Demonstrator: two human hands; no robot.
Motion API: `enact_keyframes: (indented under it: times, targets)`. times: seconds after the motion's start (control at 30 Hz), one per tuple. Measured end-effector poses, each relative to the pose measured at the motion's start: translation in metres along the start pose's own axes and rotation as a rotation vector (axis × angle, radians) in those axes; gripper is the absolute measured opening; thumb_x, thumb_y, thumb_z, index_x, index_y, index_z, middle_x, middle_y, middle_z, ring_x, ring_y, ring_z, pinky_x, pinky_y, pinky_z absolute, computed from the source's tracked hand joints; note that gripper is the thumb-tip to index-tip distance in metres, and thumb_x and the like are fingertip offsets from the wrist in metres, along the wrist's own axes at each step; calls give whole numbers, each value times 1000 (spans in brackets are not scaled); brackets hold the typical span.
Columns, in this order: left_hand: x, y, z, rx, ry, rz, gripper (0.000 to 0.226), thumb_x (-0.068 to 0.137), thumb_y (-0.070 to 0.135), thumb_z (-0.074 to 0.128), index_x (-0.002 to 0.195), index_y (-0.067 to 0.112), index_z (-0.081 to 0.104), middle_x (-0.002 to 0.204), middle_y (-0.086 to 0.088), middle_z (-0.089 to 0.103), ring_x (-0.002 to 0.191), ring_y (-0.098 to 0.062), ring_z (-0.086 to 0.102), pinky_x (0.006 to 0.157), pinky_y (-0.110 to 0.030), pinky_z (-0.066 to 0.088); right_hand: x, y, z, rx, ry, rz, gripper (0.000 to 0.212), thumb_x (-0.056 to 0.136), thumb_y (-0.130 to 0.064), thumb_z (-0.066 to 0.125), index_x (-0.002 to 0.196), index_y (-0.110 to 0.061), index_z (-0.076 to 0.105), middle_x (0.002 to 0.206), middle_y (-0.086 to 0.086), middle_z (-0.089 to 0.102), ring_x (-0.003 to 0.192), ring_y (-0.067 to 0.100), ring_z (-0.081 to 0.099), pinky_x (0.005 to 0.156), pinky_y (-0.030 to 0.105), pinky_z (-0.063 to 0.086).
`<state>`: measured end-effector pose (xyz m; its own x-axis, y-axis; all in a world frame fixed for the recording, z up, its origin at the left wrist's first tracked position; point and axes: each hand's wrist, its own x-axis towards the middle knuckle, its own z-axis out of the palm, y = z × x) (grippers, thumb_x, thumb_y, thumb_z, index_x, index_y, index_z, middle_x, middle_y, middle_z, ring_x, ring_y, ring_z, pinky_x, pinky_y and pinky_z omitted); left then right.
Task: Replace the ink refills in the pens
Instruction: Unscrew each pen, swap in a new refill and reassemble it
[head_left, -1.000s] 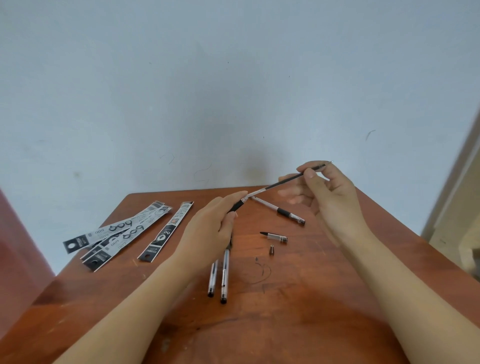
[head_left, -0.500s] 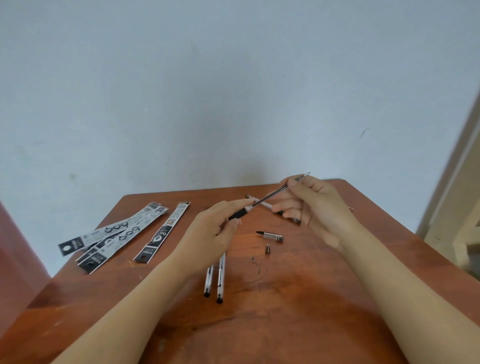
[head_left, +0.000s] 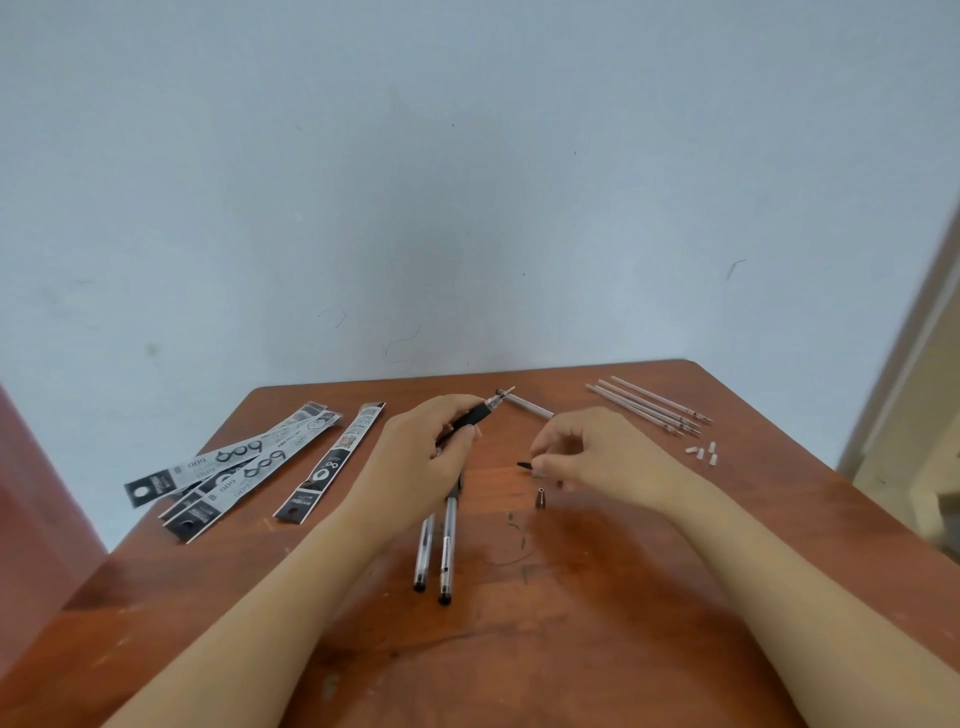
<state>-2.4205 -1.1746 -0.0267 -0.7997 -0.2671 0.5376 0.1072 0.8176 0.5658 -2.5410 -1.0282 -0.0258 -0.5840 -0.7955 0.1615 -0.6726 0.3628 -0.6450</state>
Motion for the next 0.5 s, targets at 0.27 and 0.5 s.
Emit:
enact_keyframes:
  times: [0.27, 0.5]
  targets:
    - [0, 0, 1, 26, 0, 1, 23, 88, 9, 52, 107, 18, 62, 77, 14, 58, 63, 7, 49, 58, -5, 38, 0, -2, 6, -264, -135, -133, 23, 82, -29, 65, 103, -19, 67, 73, -16, 52, 67, -2, 47, 61, 12, 35]
    - [0, 0, 2, 59, -15, 6, 25, 88, 9, 53, 109, 18, 61, 81, 10, 59, 74, -6, 53, 70, -11, 40, 1, -5, 6, -326, -207, -78, 22, 86, -24, 62, 105, -15, 67, 108, -1, 62, 85, 8, 50, 74, 17, 37]
